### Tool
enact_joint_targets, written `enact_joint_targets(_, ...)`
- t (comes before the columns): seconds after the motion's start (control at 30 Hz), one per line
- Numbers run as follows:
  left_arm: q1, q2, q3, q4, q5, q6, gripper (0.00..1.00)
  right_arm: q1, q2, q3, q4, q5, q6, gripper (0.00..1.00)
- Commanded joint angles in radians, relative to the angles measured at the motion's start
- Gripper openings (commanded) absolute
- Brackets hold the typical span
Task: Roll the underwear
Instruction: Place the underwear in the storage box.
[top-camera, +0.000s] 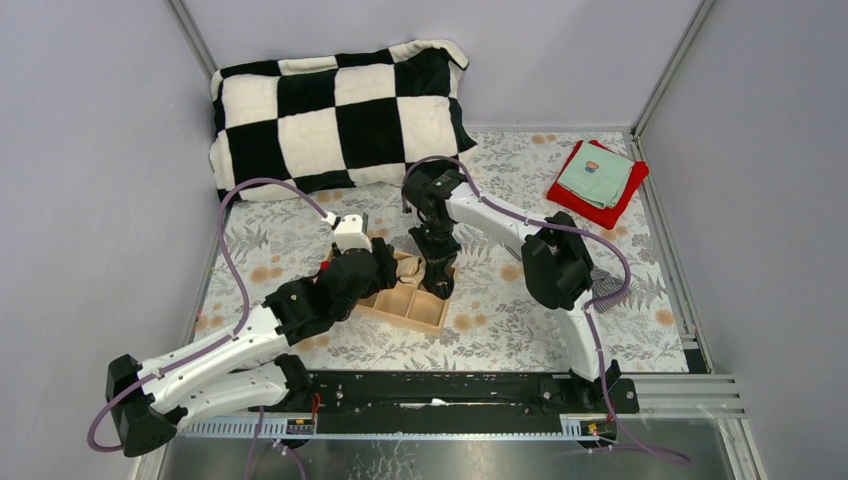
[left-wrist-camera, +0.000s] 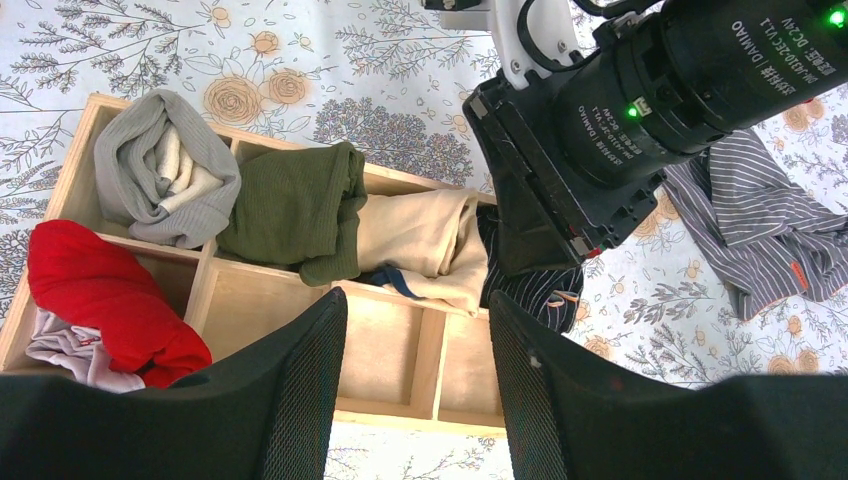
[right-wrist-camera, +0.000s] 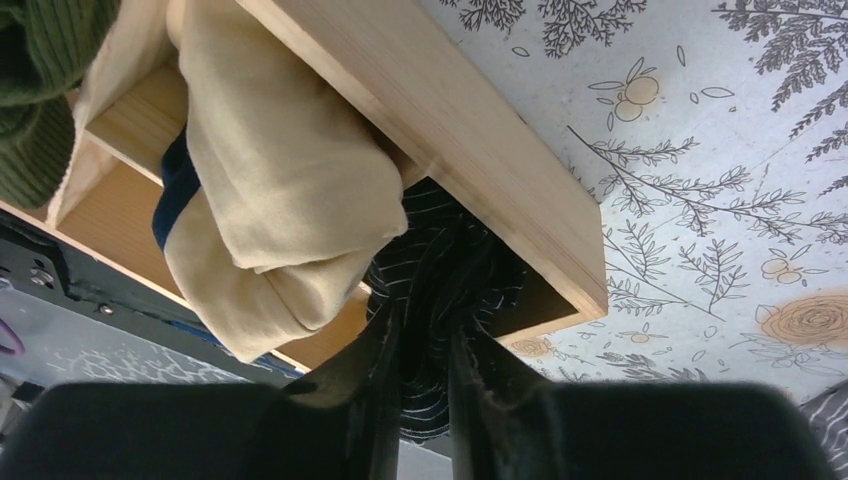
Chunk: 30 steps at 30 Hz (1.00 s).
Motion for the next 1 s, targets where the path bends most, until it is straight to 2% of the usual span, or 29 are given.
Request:
enact_joint_targets(0.0,-0.006,-0.010,0.008,0.003,-0.009,0.001,0.59,0.001,-0.007,0.000,0.027,0.047,0.011,0.29)
enact_joint_targets(0.23,-0.006,-0.009,0.008,0.001,-0.007,-0.004,0.60,0.000,-0.015,0.061,-0.008,0.060,0.005,0.48)
enact_joint_targets(0.5,-0.006,0.005,0.013,0.003,-0.005,-0.007,0.60,-0.004,-0.060,0.092,-0.030,0.061,0.001,0.61)
enact_joint_targets(0.8,-0.006,0.015,0.023,-0.006,-0.012,-0.010,0.60,-0.004,-0.129,0.124,-0.065,0.086,0.002,0.67)
enact_joint_targets(0.97,-0.005,0.006,0.024,-0.012,-0.028,-0.013,0.63,-0.010,-0.262,0.023,-0.011,0.147,0.046,0.68)
